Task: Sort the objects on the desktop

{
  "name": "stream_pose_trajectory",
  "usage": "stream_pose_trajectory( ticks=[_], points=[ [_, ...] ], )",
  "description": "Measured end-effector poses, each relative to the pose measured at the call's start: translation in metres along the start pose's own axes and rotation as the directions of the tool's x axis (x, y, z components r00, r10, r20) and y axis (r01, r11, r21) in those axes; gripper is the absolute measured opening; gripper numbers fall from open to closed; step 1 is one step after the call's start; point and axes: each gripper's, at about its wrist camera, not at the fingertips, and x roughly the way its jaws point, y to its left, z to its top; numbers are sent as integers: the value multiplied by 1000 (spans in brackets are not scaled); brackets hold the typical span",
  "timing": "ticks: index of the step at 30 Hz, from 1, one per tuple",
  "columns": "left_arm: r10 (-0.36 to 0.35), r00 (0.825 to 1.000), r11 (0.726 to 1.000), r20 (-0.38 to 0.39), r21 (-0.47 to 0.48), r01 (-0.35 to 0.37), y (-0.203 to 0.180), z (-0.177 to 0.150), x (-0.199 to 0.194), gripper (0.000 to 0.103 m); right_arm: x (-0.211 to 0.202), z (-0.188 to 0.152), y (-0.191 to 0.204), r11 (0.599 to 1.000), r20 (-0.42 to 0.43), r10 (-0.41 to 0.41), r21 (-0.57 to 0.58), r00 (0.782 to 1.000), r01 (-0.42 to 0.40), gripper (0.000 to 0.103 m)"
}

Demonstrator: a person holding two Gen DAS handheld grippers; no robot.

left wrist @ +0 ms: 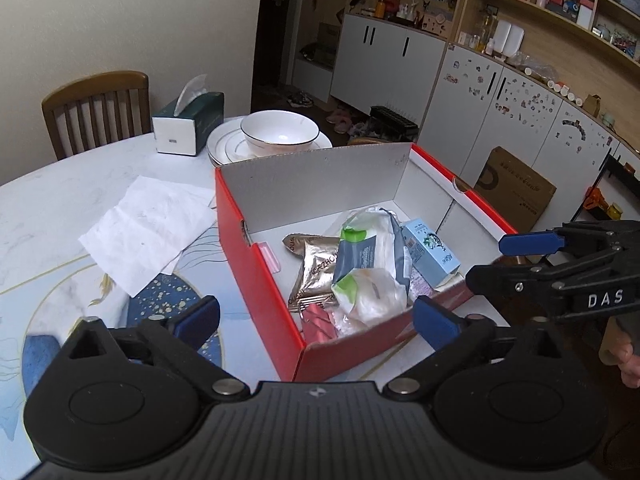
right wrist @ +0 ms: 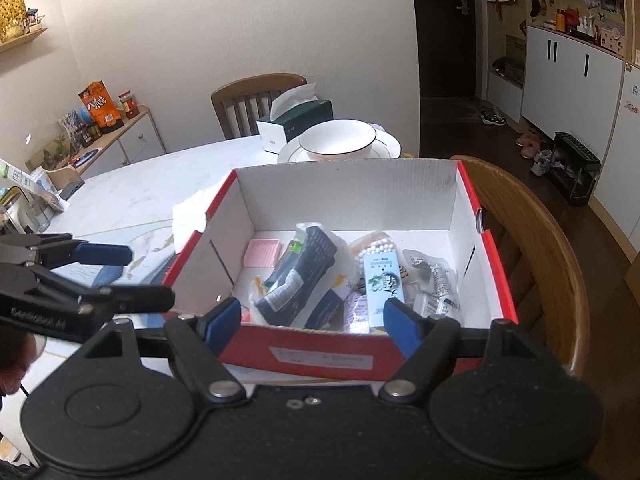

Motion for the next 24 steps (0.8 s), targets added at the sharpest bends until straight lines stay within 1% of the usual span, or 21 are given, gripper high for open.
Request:
stream_pose_trajectory(
  ticks=[7,12,17,20,24],
  points=[
    [1,1000,1000,18,-16,-1,0,-9,-19,103,-15,-8,12,1000,32,-26,3,999,26,78],
    [31,999,999,36,-6,-31,-3,-13,-35,103,-26,-12,21,1000,53,-31,-4,998,31,78],
    [38,998,999,42,-13,-37,-2,-16,-47,103,-34,-15,28,1000,69,-27,-6,997,27,78],
    [62,997,998,50,-13,-62,-2,-18,-51,103,-38,-17,33,1000,70,-24,-8,997,24,78],
    [67,997,998,48,-18,-66,0,-20,-55,103,-41,-20,36,1000,75,-14,9,997,14,78]
  ],
)
